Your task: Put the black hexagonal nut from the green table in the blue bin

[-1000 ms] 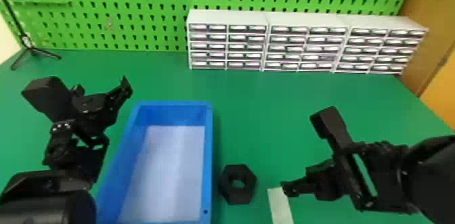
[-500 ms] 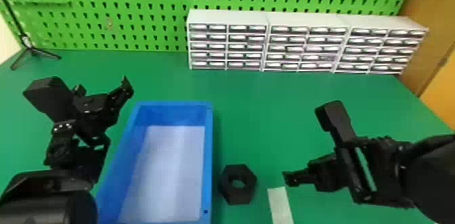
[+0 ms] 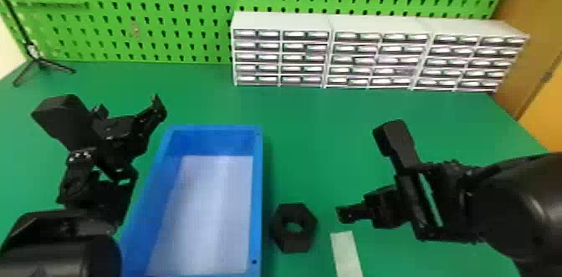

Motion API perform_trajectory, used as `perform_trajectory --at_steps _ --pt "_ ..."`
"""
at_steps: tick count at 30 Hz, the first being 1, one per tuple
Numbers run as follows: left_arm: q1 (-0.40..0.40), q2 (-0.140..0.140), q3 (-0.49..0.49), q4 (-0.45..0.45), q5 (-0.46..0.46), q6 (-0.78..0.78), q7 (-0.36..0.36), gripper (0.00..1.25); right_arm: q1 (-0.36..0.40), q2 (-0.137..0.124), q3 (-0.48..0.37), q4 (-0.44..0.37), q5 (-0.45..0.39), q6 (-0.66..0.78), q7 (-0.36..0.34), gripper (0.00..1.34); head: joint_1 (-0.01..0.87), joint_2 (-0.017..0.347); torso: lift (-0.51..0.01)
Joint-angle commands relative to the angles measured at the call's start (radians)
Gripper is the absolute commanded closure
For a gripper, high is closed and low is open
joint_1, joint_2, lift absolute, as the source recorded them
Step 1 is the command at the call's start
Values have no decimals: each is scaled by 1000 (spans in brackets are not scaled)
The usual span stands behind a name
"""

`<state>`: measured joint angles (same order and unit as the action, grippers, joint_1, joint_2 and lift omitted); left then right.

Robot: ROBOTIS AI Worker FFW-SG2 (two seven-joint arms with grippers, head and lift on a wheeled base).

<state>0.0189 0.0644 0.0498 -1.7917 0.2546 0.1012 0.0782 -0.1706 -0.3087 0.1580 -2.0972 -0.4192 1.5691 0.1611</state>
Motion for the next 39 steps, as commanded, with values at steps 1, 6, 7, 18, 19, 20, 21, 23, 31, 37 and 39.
perform_trajectory --at_steps 1,6,7,18,19,20,21,23,31,37,39 --pt "-2 0 -2 3 0 2 0 125 -33 0 32 43 -9 -3 0 378 692 8 -97" --pt "-2 0 -4 5 0 2 0 125 -63 5 66 91 -12 -29 0 378 692 8 -97" --pt "-2 0 -4 3 0 2 0 125 -67 5 72 102 -12 -37 2 378 692 8 -97" --pt "-4 0 -5 5 0 2 0 125 -133 11 169 241 -7 -159 41 378 692 8 -97" --pt "-4 0 -5 5 0 2 0 125 -138 14 175 247 8 -164 55 378 692 8 -97" --pt "-4 0 -5 5 0 2 0 125 -144 17 181 252 30 -167 74 378 692 8 -97" --pt "-4 0 -5 5 0 2 0 125 -152 23 192 256 62 -172 103 378 692 8 -97" --pt "-4 0 -4 5 0 2 0 125 -161 33 202 266 114 -173 153 378 692 8 -97" --pt "-5 0 -7 6 0 2 0 125 -194 49 261 310 194 -193 245 378 692 8 -97" --pt "-5 0 -5 6 2 2 0 125 -194 46 268 313 197 -195 250 377 692 8 -97" --pt "-5 0 -5 6 2 2 0 125 -193 43 268 319 197 -195 253 377 692 8 -97"
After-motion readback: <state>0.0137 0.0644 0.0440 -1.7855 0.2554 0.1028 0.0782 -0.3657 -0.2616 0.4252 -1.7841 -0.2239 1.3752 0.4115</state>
